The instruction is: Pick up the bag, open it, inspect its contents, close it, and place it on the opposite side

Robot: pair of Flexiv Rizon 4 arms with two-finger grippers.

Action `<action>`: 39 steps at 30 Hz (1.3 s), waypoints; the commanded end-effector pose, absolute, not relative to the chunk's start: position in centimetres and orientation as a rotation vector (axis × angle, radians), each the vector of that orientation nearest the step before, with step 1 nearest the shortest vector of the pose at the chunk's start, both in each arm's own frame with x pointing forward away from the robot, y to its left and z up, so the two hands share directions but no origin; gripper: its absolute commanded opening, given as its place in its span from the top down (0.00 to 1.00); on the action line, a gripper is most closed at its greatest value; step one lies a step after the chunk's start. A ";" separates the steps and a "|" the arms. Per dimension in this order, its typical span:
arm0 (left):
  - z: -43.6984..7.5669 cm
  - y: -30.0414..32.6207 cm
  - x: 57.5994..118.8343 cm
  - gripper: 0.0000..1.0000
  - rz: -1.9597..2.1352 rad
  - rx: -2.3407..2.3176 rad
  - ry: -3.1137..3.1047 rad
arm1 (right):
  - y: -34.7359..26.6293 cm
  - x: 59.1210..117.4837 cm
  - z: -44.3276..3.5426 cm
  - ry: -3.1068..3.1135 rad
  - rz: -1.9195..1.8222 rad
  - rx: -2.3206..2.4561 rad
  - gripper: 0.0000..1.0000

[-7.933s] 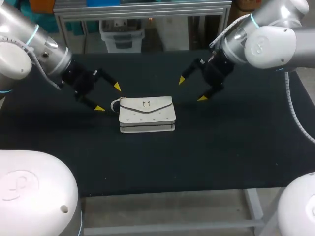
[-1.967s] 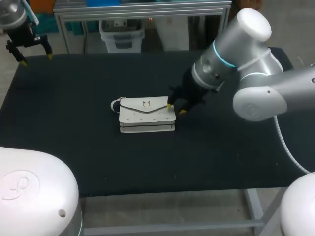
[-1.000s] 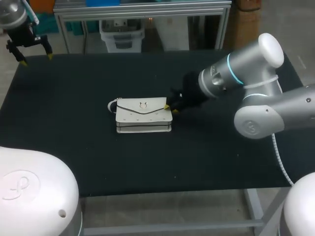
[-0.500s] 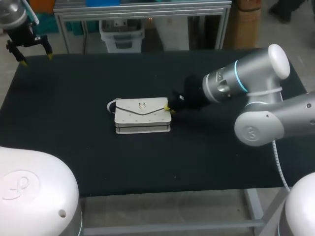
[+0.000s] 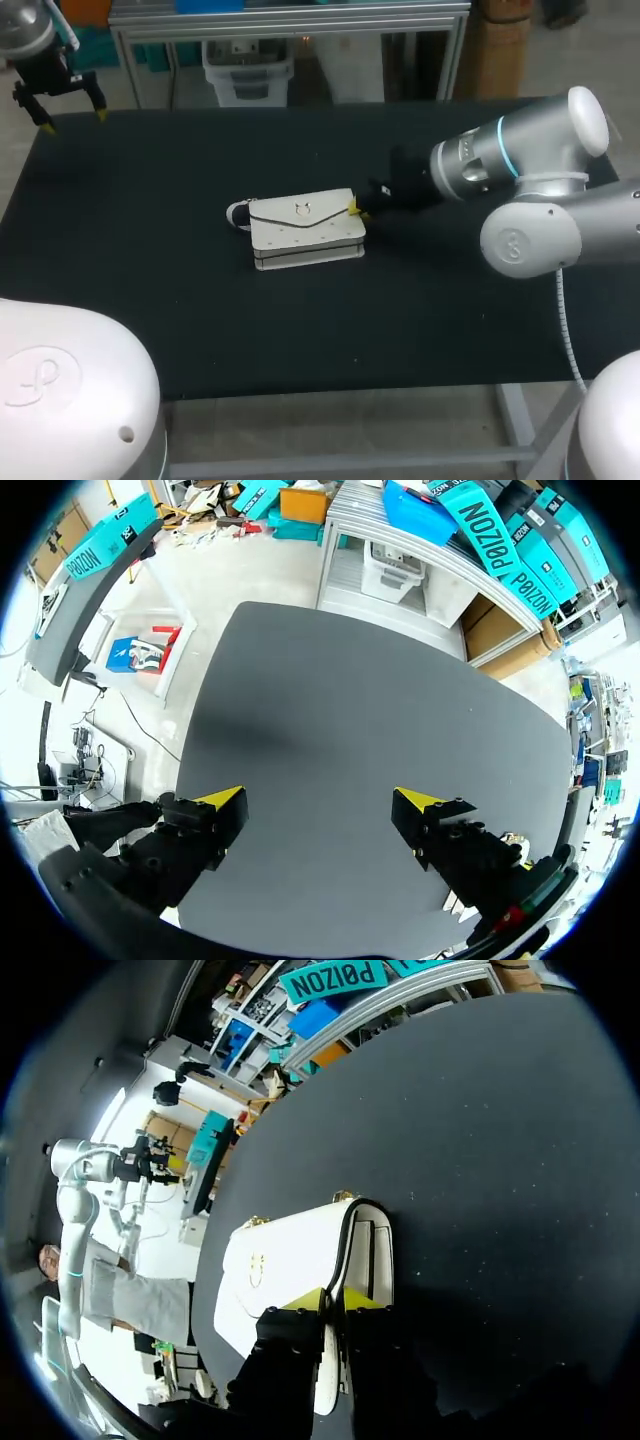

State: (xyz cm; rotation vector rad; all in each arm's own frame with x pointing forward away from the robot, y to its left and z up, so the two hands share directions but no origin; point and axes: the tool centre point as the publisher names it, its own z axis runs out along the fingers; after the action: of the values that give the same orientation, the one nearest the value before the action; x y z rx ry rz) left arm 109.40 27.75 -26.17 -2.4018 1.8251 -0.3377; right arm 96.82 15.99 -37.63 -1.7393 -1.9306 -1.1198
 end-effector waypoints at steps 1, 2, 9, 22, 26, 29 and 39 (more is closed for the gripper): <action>-26.2 27.8 109.5 0.00 -0.337 -2.402 1.826 | 12.4 98.4 -36.2 -1.938 -0.955 -1.618 1.00; -26.2 27.8 109.5 0.00 -0.337 -2.402 1.826 | 11.8 98.7 -36.1 -1.943 -0.953 -1.608 1.00; -26.2 27.8 109.5 0.00 -0.337 -2.402 1.826 | 6.8 100.8 -35.6 -1.940 -0.903 -1.620 1.00; -26.2 27.8 109.5 0.00 -0.337 -2.402 1.826 | -2.5 103.6 -34.4 -1.876 -0.862 -1.690 1.00; -26.2 27.8 109.5 0.00 -0.337 -2.402 1.826 | -2.5 103.6 -34.4 -1.876 -0.862 -1.690 1.00; -26.2 27.8 109.5 0.00 -0.337 -2.402 1.826 | -2.5 103.6 -34.4 -1.876 -0.862 -1.690 1.00; -26.2 27.8 109.5 0.00 -0.337 -2.402 1.826 | -2.5 103.6 -34.4 -1.876 -0.862 -1.690 1.00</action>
State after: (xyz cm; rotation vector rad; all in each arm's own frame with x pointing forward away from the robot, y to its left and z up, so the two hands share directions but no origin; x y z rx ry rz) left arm 109.41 27.75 -26.17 -2.4020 1.8252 -0.3375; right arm 103.20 -2.41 -34.44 -1.7244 -1.8723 -0.9147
